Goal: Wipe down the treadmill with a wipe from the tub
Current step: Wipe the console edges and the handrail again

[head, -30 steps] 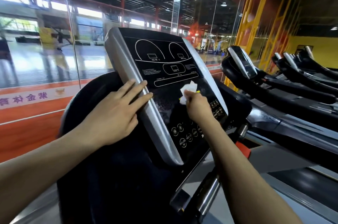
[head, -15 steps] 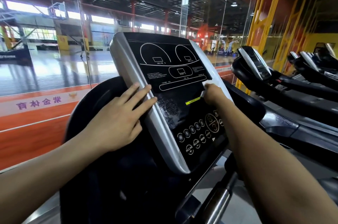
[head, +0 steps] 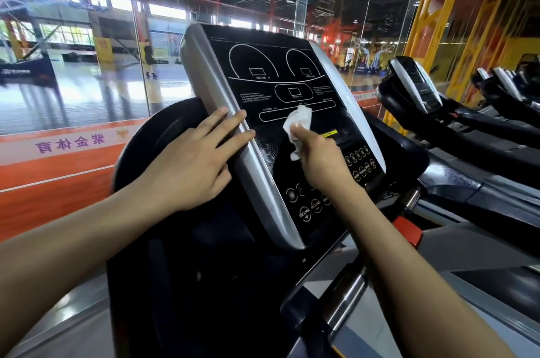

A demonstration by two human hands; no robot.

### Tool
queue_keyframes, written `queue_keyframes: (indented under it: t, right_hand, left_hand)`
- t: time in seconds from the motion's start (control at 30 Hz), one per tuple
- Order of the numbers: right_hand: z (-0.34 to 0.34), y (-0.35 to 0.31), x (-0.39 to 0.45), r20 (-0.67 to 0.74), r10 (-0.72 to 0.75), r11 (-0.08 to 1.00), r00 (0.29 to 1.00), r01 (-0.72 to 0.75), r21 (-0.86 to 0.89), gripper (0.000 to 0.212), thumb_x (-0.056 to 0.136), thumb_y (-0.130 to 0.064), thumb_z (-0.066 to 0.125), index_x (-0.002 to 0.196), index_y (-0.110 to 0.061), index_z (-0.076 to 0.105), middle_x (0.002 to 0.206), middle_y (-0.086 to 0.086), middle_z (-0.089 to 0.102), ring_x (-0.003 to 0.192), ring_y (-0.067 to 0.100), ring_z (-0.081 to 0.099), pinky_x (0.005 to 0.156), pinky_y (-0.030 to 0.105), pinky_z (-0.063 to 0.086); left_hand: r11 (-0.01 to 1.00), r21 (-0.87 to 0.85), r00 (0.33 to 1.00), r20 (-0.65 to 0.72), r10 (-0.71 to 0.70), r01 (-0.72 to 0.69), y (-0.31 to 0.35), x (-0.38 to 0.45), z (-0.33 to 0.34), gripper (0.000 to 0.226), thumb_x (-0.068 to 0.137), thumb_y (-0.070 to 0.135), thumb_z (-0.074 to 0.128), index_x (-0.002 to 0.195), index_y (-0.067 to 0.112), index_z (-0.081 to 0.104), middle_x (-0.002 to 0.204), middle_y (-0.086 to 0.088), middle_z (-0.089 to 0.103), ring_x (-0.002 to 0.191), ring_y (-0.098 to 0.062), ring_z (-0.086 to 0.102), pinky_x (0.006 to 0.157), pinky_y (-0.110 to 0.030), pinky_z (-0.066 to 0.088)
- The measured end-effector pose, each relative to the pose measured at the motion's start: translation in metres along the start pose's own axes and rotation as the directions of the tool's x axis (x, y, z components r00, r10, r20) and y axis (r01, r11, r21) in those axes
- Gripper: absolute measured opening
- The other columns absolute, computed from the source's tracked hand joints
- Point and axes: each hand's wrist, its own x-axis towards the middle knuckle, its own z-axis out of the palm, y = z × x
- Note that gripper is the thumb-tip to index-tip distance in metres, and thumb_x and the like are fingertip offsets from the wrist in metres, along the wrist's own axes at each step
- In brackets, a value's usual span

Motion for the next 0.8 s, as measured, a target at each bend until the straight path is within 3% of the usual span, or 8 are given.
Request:
queue_keyframes:
  t: [0.17, 0.23, 0.37, 0.5, 0.57, 0.63, 0.7, 0.8]
  right_hand:
    - [0.022, -0.033, -0.06, -0.054, -0.299, 0.932, 0.953, 0.304, 0.199, 0.055, 0.091, 0.004, 0.051, 0.14, -0.021, 0.059, 0.141, 0.0, 0.061, 0.128, 0.013, 0.057, 0.105, 0.015, 0.04]
    - [0.025, -0.024, -0.082, -0.088, -0.292, 0.921, 0.952, 0.305, 0.241, 0.055, 0.093, 0.003, 0.051, 0.142, -0.021, 0.057, 0.146, -0.003, 0.057, 0.135, 0.008, 0.051, 0.111, 0.015, 0.036]
    - [0.033, 0.02, -0.105, -0.046, -0.295, 0.948, 0.954, 0.298, 0.111, 0.06, 0.092, 0.004, 0.053, 0.147, -0.021, 0.052, 0.153, -0.003, 0.049, 0.142, 0.007, 0.042, 0.119, 0.021, 0.03]
    - [0.025, 0.066, -0.084, -0.081, 0.087, 0.995, 0.993, -0.082, 0.057, 0.05, 0.101, -0.002, 0.046, 0.149, -0.019, 0.048, 0.153, 0.007, 0.048, 0.138, 0.026, 0.048, 0.108, 0.028, 0.038]
    - [0.021, 0.072, -0.074, -0.096, 0.176, 0.981, 0.98, -0.166, 0.099, 0.052, 0.099, 0.0, 0.044, 0.148, -0.018, 0.047, 0.156, 0.009, 0.044, 0.14, 0.03, 0.046, 0.11, 0.033, 0.038]
    - [0.025, 0.053, -0.079, -0.077, 0.097, 0.984, 0.992, -0.084, 0.157, 0.058, 0.096, 0.001, 0.045, 0.15, -0.018, 0.046, 0.156, 0.006, 0.043, 0.143, 0.025, 0.044, 0.117, 0.032, 0.033]
    - [0.034, 0.023, -0.101, -0.042, -0.096, 0.971, 0.995, 0.102, 0.217, 0.057, 0.097, -0.003, 0.044, 0.15, -0.023, 0.047, 0.154, 0.002, 0.047, 0.141, 0.018, 0.045, 0.119, 0.029, 0.034]
    - [0.036, 0.011, -0.124, 0.007, -0.353, 0.912, 0.936, 0.342, 0.229, 0.058, 0.099, 0.002, 0.047, 0.152, -0.02, 0.045, 0.159, -0.001, 0.039, 0.148, 0.005, 0.031, 0.123, 0.022, 0.023]
  left_hand:
    - [1.0, -0.018, 1.0, 0.004, -0.004, 0.004, 0.003, 0.003, -0.001, 0.069, 0.091, 0.026, 0.054, 0.157, 0.023, 0.034, 0.169, -0.003, 0.018, 0.156, -0.029, 0.016, 0.107, -0.054, 0.047]
    - [1.0, -0.011, 1.0, 0.003, -0.001, 0.001, 0.002, 0.004, -0.001, 0.07, 0.09, 0.026, 0.055, 0.157, 0.023, 0.034, 0.169, -0.003, 0.018, 0.156, -0.029, 0.017, 0.106, -0.054, 0.048]
    - [1.0, -0.013, 1.0, 0.0, 0.005, -0.005, -0.001, 0.003, 0.002, 0.072, 0.089, 0.022, 0.06, 0.157, 0.022, 0.036, 0.169, -0.005, 0.019, 0.155, -0.032, 0.019, 0.105, -0.058, 0.047]
    - [1.0, -0.001, 1.0, 0.002, 0.009, -0.009, 0.0, 0.003, 0.001, 0.072, 0.088, 0.02, 0.061, 0.156, 0.021, 0.036, 0.169, -0.006, 0.02, 0.154, -0.033, 0.02, 0.104, -0.059, 0.048]
    - [1.0, 0.0, 1.0, 0.005, 0.007, -0.007, -0.001, 0.004, 0.001, 0.073, 0.088, 0.02, 0.063, 0.156, 0.021, 0.036, 0.169, -0.005, 0.02, 0.154, -0.032, 0.02, 0.103, -0.058, 0.049]
    - [1.0, 0.002, 1.0, 0.002, 0.003, -0.003, -0.002, 0.004, 0.001, 0.073, 0.089, 0.02, 0.063, 0.156, 0.022, 0.036, 0.169, -0.005, 0.02, 0.155, -0.031, 0.019, 0.103, -0.058, 0.048]
    - [1.0, 0.0, 1.0, 0.003, -0.001, 0.001, -0.002, 0.003, 0.001, 0.072, 0.089, 0.02, 0.062, 0.156, 0.022, 0.036, 0.169, -0.005, 0.021, 0.154, -0.031, 0.02, 0.103, -0.058, 0.048]
    - [1.0, 0.015, 1.0, 0.023, -0.003, 0.003, 0.001, 0.002, -0.001, 0.072, 0.089, 0.02, 0.061, 0.156, 0.022, 0.036, 0.169, -0.006, 0.02, 0.155, -0.032, 0.02, 0.103, -0.057, 0.049]
